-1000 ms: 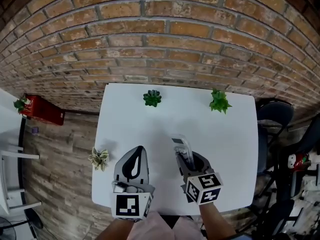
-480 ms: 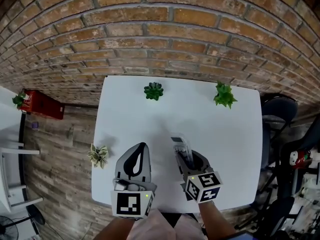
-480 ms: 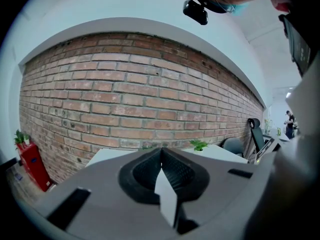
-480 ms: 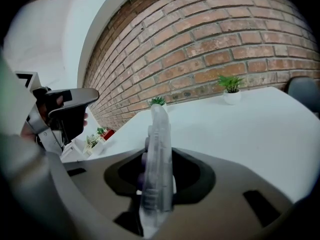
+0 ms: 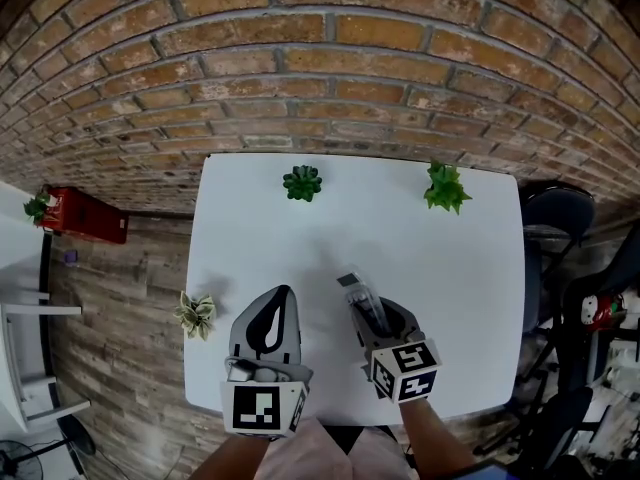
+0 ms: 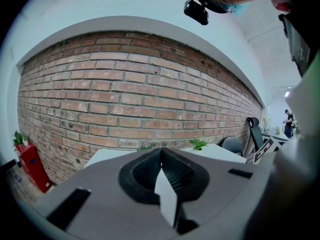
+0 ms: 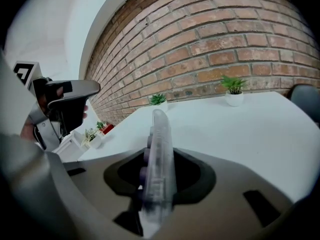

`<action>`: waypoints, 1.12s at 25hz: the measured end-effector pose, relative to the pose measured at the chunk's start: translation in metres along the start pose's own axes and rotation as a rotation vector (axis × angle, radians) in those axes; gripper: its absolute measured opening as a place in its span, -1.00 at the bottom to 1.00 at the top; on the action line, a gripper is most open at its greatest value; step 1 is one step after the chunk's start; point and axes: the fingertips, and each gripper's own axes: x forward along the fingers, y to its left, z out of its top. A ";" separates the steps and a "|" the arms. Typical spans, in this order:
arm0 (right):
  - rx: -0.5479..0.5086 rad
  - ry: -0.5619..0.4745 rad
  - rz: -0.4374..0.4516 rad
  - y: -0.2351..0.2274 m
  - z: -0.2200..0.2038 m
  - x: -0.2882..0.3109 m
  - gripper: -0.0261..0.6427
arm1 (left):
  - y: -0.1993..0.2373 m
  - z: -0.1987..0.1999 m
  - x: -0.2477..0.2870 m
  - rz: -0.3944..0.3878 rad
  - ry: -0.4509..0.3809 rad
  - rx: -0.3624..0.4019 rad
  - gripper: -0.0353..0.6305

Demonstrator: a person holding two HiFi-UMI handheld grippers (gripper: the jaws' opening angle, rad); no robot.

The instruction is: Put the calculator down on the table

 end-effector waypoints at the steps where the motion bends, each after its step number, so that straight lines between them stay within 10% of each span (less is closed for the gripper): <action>1: -0.008 0.008 0.000 0.000 -0.001 0.000 -0.49 | 0.000 0.001 0.000 -0.001 -0.001 0.001 -0.86; 28: -0.049 0.096 -0.037 -0.023 -0.015 -0.009 -0.17 | -0.009 0.010 0.003 -0.039 -0.008 0.024 -0.86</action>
